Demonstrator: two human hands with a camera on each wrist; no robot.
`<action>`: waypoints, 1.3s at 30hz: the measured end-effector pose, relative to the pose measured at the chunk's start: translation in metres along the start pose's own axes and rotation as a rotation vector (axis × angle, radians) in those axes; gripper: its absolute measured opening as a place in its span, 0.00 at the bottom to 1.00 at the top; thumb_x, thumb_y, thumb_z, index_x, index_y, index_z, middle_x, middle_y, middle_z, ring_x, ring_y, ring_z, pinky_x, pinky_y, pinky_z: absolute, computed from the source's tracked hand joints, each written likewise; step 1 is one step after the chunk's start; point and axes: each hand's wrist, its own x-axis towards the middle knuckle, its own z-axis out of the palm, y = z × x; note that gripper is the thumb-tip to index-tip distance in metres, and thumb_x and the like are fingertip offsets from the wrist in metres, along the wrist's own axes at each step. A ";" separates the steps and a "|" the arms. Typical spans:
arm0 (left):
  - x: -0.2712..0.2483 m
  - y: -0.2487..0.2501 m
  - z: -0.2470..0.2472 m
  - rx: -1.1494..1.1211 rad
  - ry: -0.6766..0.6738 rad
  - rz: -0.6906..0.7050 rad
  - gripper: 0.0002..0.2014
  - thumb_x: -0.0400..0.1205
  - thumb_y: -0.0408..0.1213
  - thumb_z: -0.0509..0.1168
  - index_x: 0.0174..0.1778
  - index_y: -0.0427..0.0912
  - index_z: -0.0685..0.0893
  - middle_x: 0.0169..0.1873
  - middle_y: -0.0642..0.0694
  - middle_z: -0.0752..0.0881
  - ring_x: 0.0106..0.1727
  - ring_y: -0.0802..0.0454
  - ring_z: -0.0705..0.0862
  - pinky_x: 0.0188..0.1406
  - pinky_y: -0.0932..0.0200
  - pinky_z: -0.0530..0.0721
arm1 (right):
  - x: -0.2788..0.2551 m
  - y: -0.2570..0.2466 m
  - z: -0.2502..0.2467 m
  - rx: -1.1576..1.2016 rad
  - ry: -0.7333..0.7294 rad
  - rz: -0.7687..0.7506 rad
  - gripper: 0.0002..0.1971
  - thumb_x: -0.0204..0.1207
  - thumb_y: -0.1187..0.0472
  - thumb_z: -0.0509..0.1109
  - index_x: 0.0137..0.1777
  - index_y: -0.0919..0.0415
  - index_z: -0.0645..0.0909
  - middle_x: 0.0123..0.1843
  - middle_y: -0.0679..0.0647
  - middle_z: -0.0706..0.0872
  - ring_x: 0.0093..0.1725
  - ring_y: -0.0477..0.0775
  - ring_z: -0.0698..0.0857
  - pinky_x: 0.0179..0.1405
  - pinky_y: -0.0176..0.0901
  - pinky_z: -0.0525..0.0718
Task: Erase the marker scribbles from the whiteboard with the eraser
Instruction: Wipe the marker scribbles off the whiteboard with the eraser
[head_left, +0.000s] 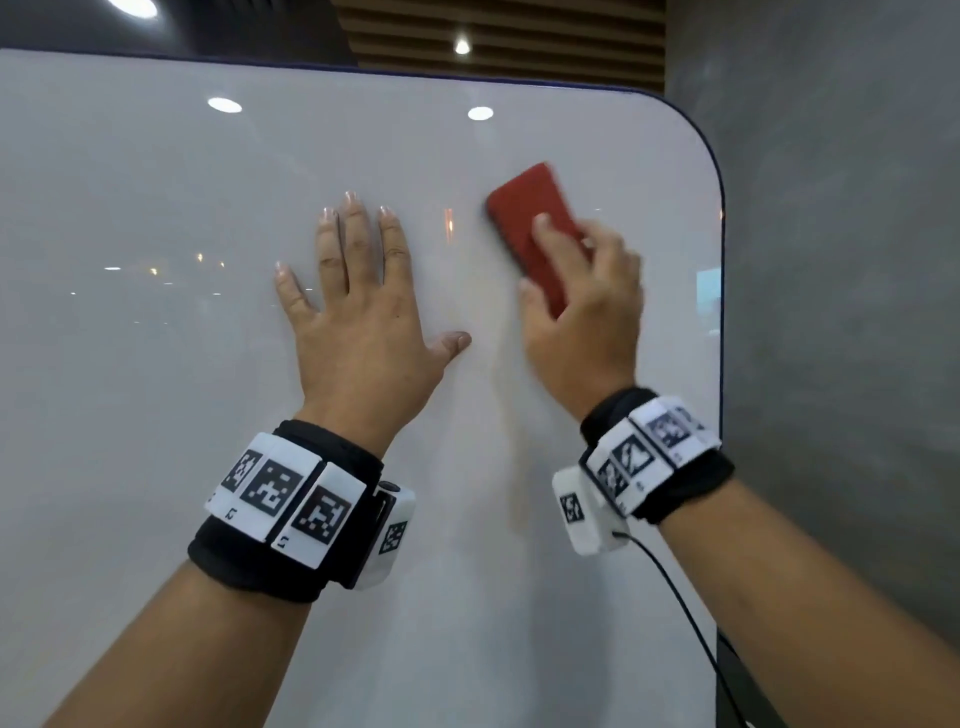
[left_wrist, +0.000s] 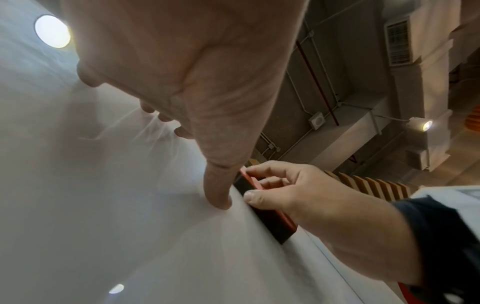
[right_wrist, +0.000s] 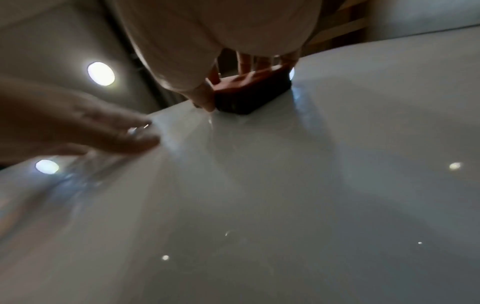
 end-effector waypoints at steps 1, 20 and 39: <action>-0.001 -0.002 0.001 -0.001 0.010 0.011 0.53 0.78 0.70 0.59 0.87 0.44 0.37 0.86 0.42 0.35 0.86 0.44 0.36 0.82 0.29 0.45 | -0.010 -0.002 0.002 -0.014 -0.037 -0.097 0.26 0.73 0.56 0.72 0.73 0.52 0.81 0.69 0.60 0.79 0.62 0.64 0.78 0.62 0.57 0.76; -0.022 -0.060 -0.010 -0.116 0.045 0.213 0.52 0.79 0.49 0.72 0.88 0.47 0.41 0.87 0.42 0.48 0.87 0.45 0.49 0.85 0.40 0.50 | -0.063 -0.095 0.028 0.120 -0.116 -0.050 0.30 0.70 0.67 0.76 0.73 0.53 0.80 0.71 0.58 0.79 0.64 0.62 0.76 0.65 0.60 0.78; -0.104 -0.143 -0.070 0.069 -0.054 0.072 0.35 0.75 0.34 0.77 0.77 0.44 0.72 0.74 0.43 0.74 0.74 0.43 0.73 0.55 0.49 0.82 | -0.105 -0.169 0.028 0.366 -0.503 -0.157 0.33 0.70 0.62 0.79 0.76 0.64 0.74 0.69 0.56 0.80 0.68 0.60 0.75 0.70 0.54 0.75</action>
